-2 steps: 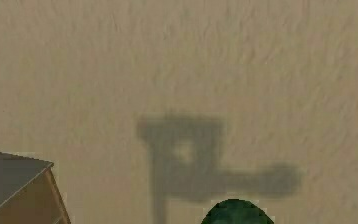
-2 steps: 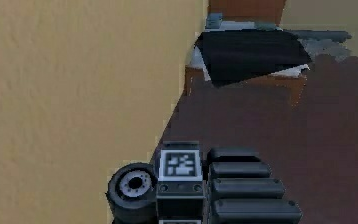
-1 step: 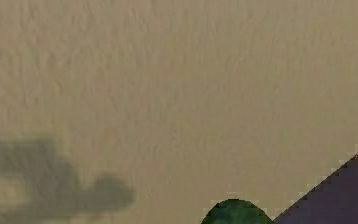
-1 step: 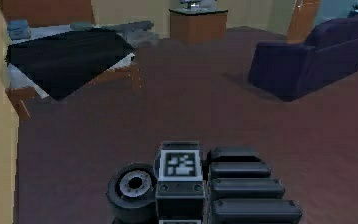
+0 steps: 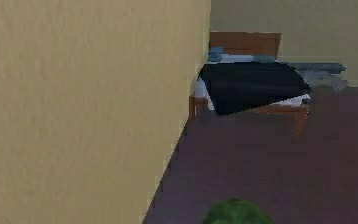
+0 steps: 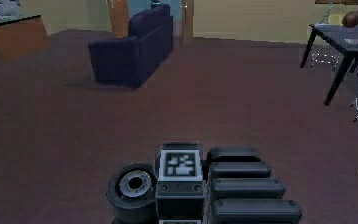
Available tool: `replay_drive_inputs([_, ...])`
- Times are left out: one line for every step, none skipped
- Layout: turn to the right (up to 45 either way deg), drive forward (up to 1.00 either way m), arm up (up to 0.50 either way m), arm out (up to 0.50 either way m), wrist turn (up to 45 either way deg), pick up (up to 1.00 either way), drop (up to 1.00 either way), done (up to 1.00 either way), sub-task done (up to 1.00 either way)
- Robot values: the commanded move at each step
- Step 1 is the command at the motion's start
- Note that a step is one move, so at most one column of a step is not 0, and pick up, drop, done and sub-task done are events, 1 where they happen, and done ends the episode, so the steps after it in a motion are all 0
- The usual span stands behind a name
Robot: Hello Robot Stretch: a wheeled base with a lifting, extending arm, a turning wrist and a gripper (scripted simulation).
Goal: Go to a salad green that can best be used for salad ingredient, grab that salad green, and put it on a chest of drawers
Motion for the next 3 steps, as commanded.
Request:
replay_drive_inputs([-45.0, 0.0, 0.0, 0.0, 0.0, 0.0, 0.0, 0.0, 0.0])
replay_drive_inputs([-45.0, 0.0, 0.0, 0.0, 0.0, 0.0, 0.0, 0.0, 0.0])
replay_drive_inputs([-27.0, 0.0, 0.0, 0.0, 0.0, 0.0, 0.0, 0.0, 0.0])
